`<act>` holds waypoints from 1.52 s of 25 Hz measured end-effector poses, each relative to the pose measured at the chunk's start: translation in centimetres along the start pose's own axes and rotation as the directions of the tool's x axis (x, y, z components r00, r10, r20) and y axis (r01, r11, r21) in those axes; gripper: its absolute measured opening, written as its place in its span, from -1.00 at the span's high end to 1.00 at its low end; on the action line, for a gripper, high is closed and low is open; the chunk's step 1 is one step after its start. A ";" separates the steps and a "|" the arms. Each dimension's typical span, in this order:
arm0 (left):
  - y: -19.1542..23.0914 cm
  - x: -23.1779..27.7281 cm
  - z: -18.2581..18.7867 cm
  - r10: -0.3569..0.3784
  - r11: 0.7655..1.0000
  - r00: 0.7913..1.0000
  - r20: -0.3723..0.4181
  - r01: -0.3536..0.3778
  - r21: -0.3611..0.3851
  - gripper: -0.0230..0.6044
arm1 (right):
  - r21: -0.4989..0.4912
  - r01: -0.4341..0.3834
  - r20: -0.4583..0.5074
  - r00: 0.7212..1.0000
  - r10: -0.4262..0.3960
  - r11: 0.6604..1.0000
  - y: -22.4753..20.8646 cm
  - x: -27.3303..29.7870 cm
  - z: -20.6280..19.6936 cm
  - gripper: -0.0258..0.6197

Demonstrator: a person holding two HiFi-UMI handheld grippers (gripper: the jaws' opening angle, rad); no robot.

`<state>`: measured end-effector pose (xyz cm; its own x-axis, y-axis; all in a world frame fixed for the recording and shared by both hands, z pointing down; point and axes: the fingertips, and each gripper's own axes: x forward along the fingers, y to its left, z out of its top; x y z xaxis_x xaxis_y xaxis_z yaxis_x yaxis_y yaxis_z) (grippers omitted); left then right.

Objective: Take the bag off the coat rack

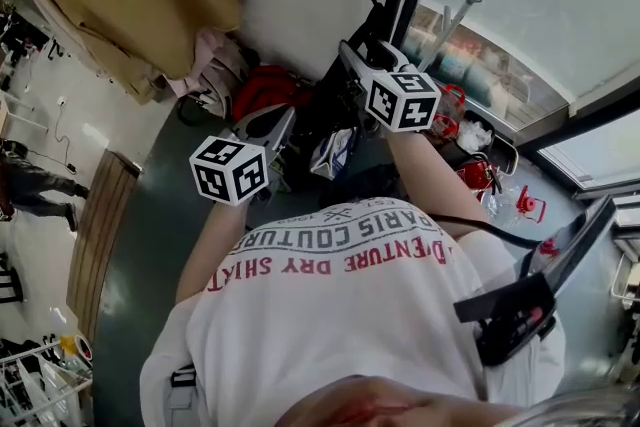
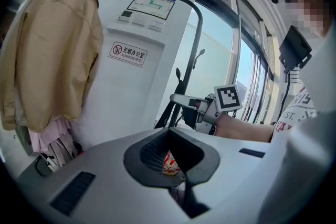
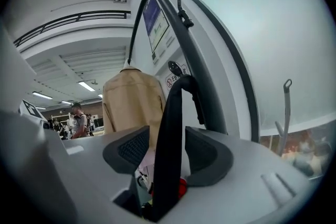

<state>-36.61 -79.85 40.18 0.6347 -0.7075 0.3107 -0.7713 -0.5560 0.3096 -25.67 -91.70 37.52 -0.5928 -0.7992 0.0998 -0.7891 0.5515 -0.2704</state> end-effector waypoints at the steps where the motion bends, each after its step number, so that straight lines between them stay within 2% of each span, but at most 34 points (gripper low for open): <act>1: 0.6 0.0 -0.1 -0.002 1.000 1.000 0.002 0.002 -0.009 0.92 | 0.005 0.004 0.003 1.000 -0.004 1.000 -0.1 0.5 -0.1 0.36; 6: 3.1 -0.1 -0.1 -0.013 0.999 1.000 0.012 0.014 -0.047 0.92 | 0.028 0.040 0.003 0.999 -0.040 0.999 -0.5 2.1 -0.4 0.40; 9: 3.5 -0.4 0.3 -0.057 0.995 0.998 0.027 0.059 -0.075 0.92 | 0.062 0.075 0.007 0.997 -0.075 0.995 -1.0 2.0 -0.5 0.84; 12: 3.7 -0.5 0.3 -0.100 0.991 0.995 0.030 0.102 -0.083 0.92 | 0.084 0.082 -0.008 0.997 -0.081 0.993 -1.0 1.8 -0.5 0.85; 16: 4.1 -0.2 0.4 -0.116 0.990 0.993 0.020 0.117 -0.078 0.92 | 0.066 0.080 -0.014 0.997 -0.079 0.995 -0.1 1.2 0.1 0.86; 22: 5.0 -0.7 0.5 -0.152 0.978 0.987 0.043 0.157 -0.140 0.92 | 0.007 0.055 0.010 0.998 -0.055 0.998 2.8 0.4 2.3 0.87; 27: 5.3 -1.2 0.9 -0.154 0.976 0.986 0.067 0.162 -0.142 0.92 | -0.045 0.025 0.064 0.998 -0.022 0.999 4.3 -0.1 5.9 0.87; 33: 5.6 -2.0 0.8 -0.138 0.977 0.987 0.083 0.150 -0.154 0.92 | 0.025 0.018 0.126 0.992 -0.021 1.000 3.2 0.4 10.8 0.87; 38: 6.6 -2.7 1.6 -0.113 0.974 0.986 0.120 0.134 -0.185 0.92 | -0.047 -0.038 0.191 0.981 0.046 0.998 4.7 1.5 15.9 0.87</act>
<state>-43.46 -82.29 39.93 0.7078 -0.6873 0.1634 -0.6571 -0.5556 0.5095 -27.68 -94.12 21.22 -0.5868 -0.8038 -0.0975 -0.7729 0.5920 -0.2283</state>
